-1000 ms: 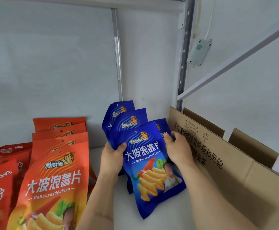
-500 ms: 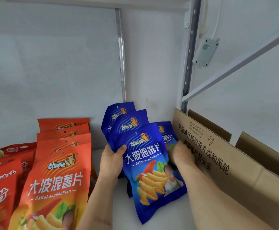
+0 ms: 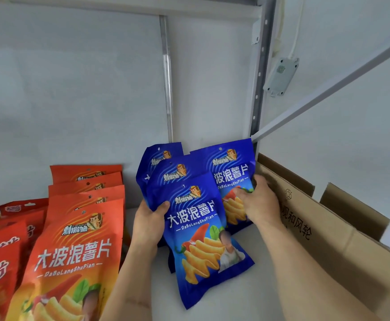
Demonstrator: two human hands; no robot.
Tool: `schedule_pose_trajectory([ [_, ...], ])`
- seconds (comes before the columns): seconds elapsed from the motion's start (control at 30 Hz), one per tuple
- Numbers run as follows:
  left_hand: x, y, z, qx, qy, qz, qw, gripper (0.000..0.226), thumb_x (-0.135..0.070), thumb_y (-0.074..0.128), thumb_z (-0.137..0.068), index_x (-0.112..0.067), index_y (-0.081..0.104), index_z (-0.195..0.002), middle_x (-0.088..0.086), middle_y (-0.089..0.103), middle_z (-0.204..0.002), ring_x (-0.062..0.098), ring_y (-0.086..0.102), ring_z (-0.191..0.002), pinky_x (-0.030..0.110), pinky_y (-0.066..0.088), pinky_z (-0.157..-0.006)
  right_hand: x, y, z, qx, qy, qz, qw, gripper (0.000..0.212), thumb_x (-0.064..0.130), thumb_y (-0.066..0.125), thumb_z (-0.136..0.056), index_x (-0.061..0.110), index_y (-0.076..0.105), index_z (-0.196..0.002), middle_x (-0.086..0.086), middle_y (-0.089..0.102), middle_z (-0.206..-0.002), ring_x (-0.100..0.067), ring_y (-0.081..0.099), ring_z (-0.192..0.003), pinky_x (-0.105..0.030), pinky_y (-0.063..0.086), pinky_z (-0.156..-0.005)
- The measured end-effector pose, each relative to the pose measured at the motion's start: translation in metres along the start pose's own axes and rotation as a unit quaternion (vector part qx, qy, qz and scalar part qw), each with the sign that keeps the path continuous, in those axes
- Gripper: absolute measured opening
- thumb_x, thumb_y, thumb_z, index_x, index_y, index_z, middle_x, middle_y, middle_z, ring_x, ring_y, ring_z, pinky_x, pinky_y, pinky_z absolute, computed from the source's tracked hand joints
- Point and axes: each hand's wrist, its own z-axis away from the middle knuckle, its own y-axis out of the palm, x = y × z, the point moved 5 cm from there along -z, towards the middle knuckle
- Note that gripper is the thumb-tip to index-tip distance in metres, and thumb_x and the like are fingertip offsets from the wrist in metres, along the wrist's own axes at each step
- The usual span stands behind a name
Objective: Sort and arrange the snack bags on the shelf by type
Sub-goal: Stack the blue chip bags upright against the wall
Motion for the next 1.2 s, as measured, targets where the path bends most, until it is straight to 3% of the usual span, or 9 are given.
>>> schedule_pose_trajectory([
  [0.17,0.0,-0.002,-0.001,-0.005,-0.003,0.013,1.0,0.028,-0.018,0.063,-0.098,-0.019,0.057,-0.126,0.001,0.073,-0.11,0.019,0.073,-0.093,0.033,0.056,-0.069,0.024,-0.028,0.011,-0.07,-0.078,0.02,0.994,0.052,0.035,0.067,-0.092,0.021,0.044,-0.136,0.002,0.062,-0.123,-0.018,0.062,-0.11,-0.033,0.05,-0.077],
  [0.33,0.002,-0.003,-0.002,-0.01,-0.008,0.017,1.0,0.025,-0.018,0.062,-0.099,-0.019,0.057,-0.123,0.002,0.073,-0.109,0.02,0.073,-0.091,0.035,0.057,-0.07,0.047,-0.055,0.02,-0.134,-0.107,0.052,0.984,0.058,0.04,0.063,-0.094,0.022,0.037,-0.143,0.0,0.059,-0.131,-0.018,0.061,-0.115,-0.038,0.053,-0.079],
  [0.5,0.003,0.002,-0.002,-0.011,-0.008,0.031,0.999,0.026,-0.018,0.062,-0.099,-0.019,0.057,-0.124,0.0,0.073,-0.108,0.017,0.072,-0.09,0.031,0.056,-0.067,0.043,-0.061,0.027,-0.023,-0.046,0.058,0.997,0.048,0.051,0.064,-0.089,0.022,0.051,-0.126,0.002,0.066,-0.117,-0.022,0.065,-0.105,-0.044,0.055,-0.085],
  [0.63,0.005,0.012,-0.001,-0.005,-0.023,0.054,0.998,0.024,-0.018,0.06,-0.1,-0.021,0.06,-0.123,0.002,0.075,-0.112,0.023,0.073,-0.097,0.046,0.06,-0.086,0.022,-0.046,0.045,0.109,0.004,0.072,0.991,0.035,0.047,0.073,-0.083,0.026,0.058,-0.107,0.005,0.068,-0.104,-0.019,0.067,-0.096,-0.041,0.053,-0.09],
  [0.73,0.008,0.02,0.001,0.006,-0.043,0.093,0.995,0.018,-0.023,0.059,-0.101,-0.024,0.064,-0.118,0.0,0.077,-0.108,0.025,0.075,-0.098,0.052,0.059,-0.09,0.001,-0.032,0.062,0.167,0.041,0.093,0.981,0.04,0.048,0.075,-0.081,0.026,0.056,-0.108,0.008,0.067,-0.104,-0.015,0.067,-0.096,-0.038,0.054,-0.091],
  [0.83,0.012,0.026,0.001,0.004,-0.077,0.112,0.991,0.011,-0.035,0.056,-0.102,-0.027,0.063,-0.107,0.002,0.077,-0.107,0.028,0.075,-0.096,0.053,0.059,-0.089,-0.014,-0.021,0.076,0.19,0.063,0.083,0.976,0.04,0.047,0.074,-0.083,0.028,0.057,-0.113,0.01,0.07,-0.106,-0.011,0.068,-0.094,-0.037,0.054,-0.09],
  [1.0,0.016,0.032,0.003,0.01,-0.135,0.116,0.984,0.04,-0.056,0.054,-0.098,-0.021,0.057,-0.117,0.005,0.078,-0.1,0.027,0.076,-0.085,0.041,0.06,-0.074,-0.023,-0.01,0.088,0.199,0.059,0.107,0.972,0.048,0.053,0.069,-0.083,0.034,0.049,-0.121,0.014,0.066,-0.11,-0.011,0.064,-0.101,-0.04,0.053,-0.092],
  [1.1,0.014,0.033,0.006,0.049,-0.113,0.134,0.983,0.058,-0.068,0.056,-0.089,-0.021,0.059,-0.124,0.005,0.079,-0.104,0.03,0.077,-0.091,0.051,0.06,-0.087,-0.028,-0.006,0.091,0.196,0.07,0.099,0.973,0.051,0.055,0.069,-0.081,0.033,0.049,-0.122,0.012,0.064,-0.112,-0.011,0.064,-0.101,-0.04,0.054,-0.091],
  [1.2,0.01,0.036,0.009,0.083,-0.083,0.138,0.984,0.062,-0.059,0.069,-0.08,-0.024,0.052,-0.129,0.005,0.077,-0.112,0.031,0.076,-0.096,0.053,0.059,-0.089,-0.032,-0.003,0.091,0.192,0.072,0.094,0.974,0.056,0.059,0.07,-0.077,0.032,0.05,-0.122,0.007,0.061,-0.116,-0.012,0.064,-0.101,-0.04,0.056,-0.088],
])
